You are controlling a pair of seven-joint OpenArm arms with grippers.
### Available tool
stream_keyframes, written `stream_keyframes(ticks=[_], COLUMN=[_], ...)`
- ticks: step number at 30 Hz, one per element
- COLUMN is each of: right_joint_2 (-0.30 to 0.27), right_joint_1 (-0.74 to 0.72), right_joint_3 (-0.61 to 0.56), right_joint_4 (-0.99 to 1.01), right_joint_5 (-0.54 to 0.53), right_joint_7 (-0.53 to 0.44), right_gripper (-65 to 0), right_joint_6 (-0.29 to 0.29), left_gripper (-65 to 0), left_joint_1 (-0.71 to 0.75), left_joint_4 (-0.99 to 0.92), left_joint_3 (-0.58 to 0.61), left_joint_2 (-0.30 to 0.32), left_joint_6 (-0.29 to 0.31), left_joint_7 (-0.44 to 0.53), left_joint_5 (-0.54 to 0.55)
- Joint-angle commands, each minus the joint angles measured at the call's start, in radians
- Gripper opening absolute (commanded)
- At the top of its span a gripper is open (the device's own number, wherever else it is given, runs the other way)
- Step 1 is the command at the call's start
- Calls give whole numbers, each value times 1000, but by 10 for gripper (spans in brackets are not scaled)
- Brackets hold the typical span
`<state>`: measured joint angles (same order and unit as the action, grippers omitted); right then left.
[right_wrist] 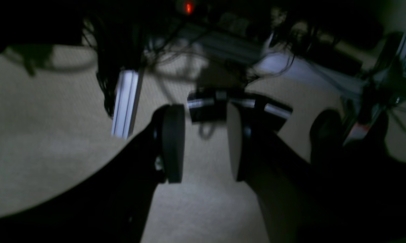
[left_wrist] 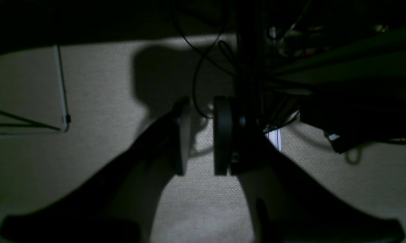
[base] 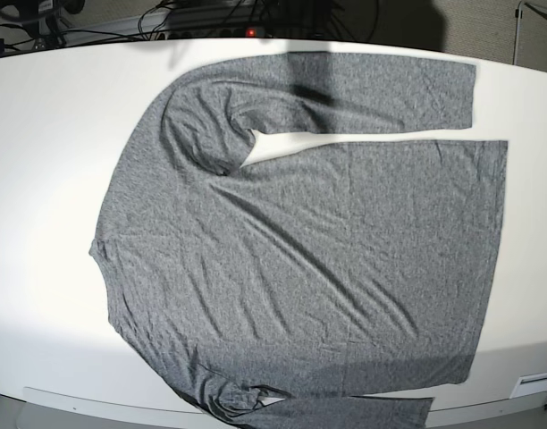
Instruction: Fold the T-shirt properly
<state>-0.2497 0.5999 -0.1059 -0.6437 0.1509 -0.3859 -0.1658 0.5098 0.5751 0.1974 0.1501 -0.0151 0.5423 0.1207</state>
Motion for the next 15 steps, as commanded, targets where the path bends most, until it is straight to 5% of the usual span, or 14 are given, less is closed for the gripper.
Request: stream_keyframes(ticks=[1, 15], right_joint_2=[-19, -134], right_joint_1=[46, 306], right_joint_3=[0, 0], right_joint_4=[-30, -246], right_joint_5=[-7, -83], right_joint_7=[-8, -6], right_gripper=[-428, -428], right_joint_6=[-1, -2], left_gripper=[-535, -534], left_joint_1=[28, 166], left_joint_4=[24, 128], left_joint_3=[0, 0], left_joint_2=[14, 20], left_joint_6=[0, -13], left_joint_7=[19, 18], left_joint_5=[0, -1])
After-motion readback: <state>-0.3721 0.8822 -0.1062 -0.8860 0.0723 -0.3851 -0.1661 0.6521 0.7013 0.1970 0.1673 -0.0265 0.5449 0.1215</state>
